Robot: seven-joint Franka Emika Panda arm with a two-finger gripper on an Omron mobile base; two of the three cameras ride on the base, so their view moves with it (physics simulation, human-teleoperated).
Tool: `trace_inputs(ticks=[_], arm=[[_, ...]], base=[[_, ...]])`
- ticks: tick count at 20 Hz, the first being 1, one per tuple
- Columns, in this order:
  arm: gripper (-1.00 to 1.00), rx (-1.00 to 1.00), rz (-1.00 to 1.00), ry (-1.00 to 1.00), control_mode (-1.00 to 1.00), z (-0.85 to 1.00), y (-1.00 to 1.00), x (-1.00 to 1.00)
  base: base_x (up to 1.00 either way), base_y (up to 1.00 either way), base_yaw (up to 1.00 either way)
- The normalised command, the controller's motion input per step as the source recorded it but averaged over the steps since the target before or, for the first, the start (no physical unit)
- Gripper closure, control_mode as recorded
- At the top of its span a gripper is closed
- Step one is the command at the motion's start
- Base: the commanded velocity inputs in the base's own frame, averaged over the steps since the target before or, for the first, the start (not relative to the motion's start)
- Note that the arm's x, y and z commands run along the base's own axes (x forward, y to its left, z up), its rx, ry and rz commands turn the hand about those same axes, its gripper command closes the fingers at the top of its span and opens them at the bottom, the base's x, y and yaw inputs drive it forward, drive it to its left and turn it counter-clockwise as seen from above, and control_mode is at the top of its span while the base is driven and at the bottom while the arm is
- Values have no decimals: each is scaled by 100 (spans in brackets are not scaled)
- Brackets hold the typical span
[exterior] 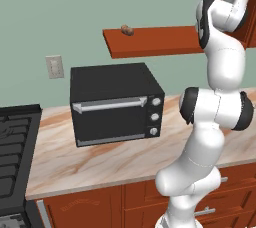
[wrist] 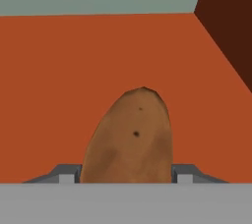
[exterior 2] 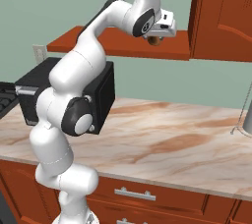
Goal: Pick the potatos from the cabinet and place them in one bowl. Pick the tangerine from the sink and place it in the other bowl.
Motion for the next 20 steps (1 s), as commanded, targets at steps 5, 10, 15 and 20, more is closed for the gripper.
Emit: trace_inputs(ticks=[5, 10, 15, 20], arm=[[100, 0, 0, 0, -100, 13, 24, -24], [100, 0, 0, 0, -100, 45, 35, -50], [100, 0, 0, 0, -100, 22, 28, -81], [100, 0, 0, -3, -100, 0, 44, -75]], base=[[0, 0, 0], [0, 0, 0], [0, 0, 0], [0, 0, 0]])
